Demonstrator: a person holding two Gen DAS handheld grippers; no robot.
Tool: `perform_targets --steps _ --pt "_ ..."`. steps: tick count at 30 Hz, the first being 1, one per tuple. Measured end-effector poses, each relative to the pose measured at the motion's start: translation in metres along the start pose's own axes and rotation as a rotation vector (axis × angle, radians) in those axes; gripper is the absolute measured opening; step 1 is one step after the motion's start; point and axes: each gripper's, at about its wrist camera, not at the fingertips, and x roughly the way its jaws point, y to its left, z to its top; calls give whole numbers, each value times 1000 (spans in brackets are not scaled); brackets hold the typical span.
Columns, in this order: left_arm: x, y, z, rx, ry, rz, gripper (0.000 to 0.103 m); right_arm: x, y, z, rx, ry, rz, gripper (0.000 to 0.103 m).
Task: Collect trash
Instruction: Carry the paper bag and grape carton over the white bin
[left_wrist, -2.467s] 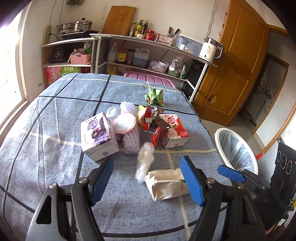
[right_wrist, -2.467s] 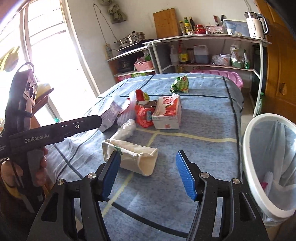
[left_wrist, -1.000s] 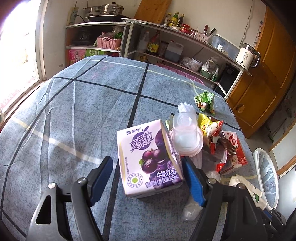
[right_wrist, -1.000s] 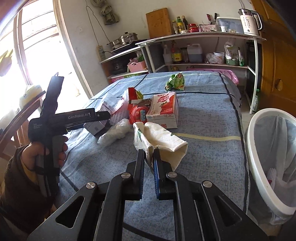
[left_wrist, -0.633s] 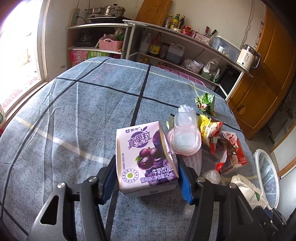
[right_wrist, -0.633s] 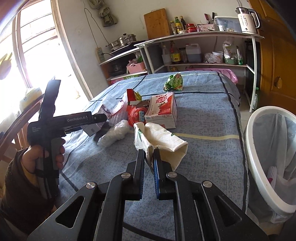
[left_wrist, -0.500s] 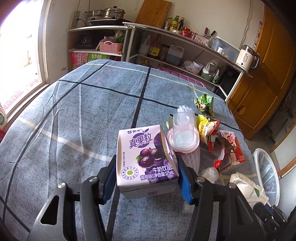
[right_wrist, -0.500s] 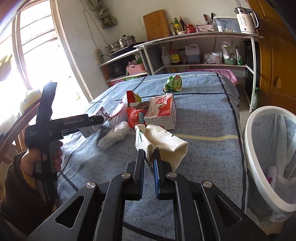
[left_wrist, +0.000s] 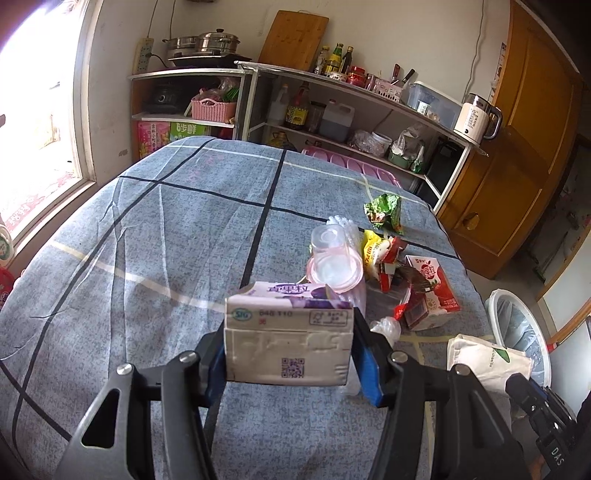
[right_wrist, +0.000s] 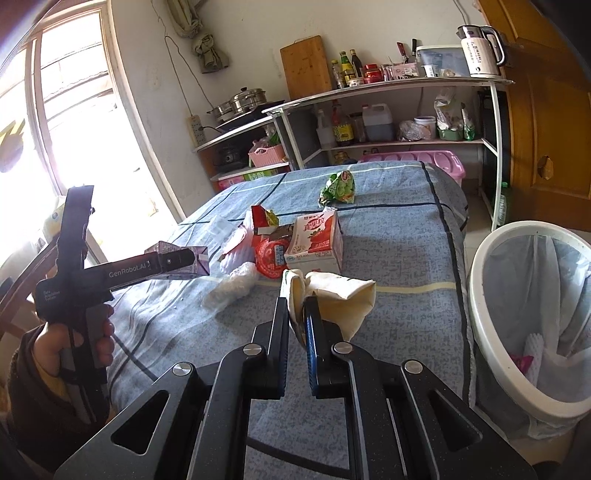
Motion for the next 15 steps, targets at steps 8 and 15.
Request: perform_targets --steps 8,15 --pt "-21 -31 3 65 -38 -55 59 -17 -14 6 33 -48 -12 9" --pt "-27 -69 3 124 -39 -131 59 -40 -32 8 68 -95 -44 9"
